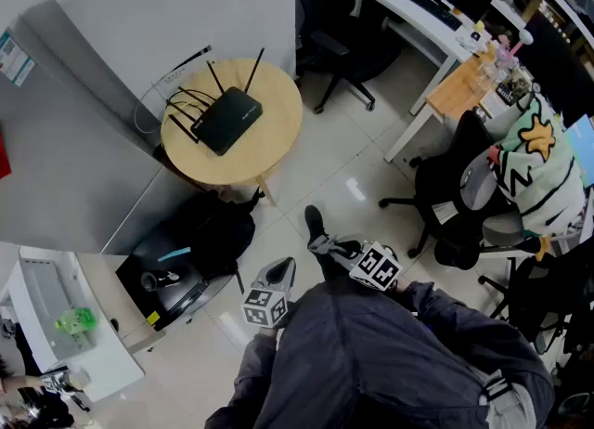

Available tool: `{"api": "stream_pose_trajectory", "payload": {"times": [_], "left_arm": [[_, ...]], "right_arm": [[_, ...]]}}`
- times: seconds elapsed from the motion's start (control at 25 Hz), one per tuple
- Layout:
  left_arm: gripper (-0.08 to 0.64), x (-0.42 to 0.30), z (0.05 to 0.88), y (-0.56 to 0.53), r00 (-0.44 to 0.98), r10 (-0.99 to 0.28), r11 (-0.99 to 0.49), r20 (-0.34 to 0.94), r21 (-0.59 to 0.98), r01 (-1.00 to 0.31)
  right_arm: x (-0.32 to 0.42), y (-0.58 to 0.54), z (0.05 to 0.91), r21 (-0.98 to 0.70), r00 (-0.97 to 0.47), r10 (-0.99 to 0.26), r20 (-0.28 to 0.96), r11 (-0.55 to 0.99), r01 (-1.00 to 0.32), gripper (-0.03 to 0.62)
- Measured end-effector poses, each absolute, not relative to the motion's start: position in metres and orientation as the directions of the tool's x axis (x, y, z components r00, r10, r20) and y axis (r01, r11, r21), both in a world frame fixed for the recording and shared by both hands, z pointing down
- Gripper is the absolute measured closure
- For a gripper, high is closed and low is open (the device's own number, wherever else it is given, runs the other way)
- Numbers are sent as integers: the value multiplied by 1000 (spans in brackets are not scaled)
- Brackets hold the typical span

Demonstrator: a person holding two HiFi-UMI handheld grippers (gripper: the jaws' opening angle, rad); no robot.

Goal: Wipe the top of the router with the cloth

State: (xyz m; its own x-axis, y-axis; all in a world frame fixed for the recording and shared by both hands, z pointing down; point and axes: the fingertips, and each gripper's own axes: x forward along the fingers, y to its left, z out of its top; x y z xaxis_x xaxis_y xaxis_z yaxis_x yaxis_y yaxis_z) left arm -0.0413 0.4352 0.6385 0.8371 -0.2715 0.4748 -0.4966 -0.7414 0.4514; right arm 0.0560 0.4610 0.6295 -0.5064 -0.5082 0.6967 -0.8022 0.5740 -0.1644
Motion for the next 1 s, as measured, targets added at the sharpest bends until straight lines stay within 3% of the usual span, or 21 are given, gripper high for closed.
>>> {"api": "stream_pose_trajectory", "payload": {"times": [0.56,1.0], "left_arm": [[560,42,614,238,761,-357,-704,542,379,-601],[560,56,612,175,734,-328,-707,595,362,-608]], "right_arm": [[146,227,635,-197,-609,-449,654,676,-710,554],[134,183,651,-301,-667,-385,638,673,-676,554]]}}
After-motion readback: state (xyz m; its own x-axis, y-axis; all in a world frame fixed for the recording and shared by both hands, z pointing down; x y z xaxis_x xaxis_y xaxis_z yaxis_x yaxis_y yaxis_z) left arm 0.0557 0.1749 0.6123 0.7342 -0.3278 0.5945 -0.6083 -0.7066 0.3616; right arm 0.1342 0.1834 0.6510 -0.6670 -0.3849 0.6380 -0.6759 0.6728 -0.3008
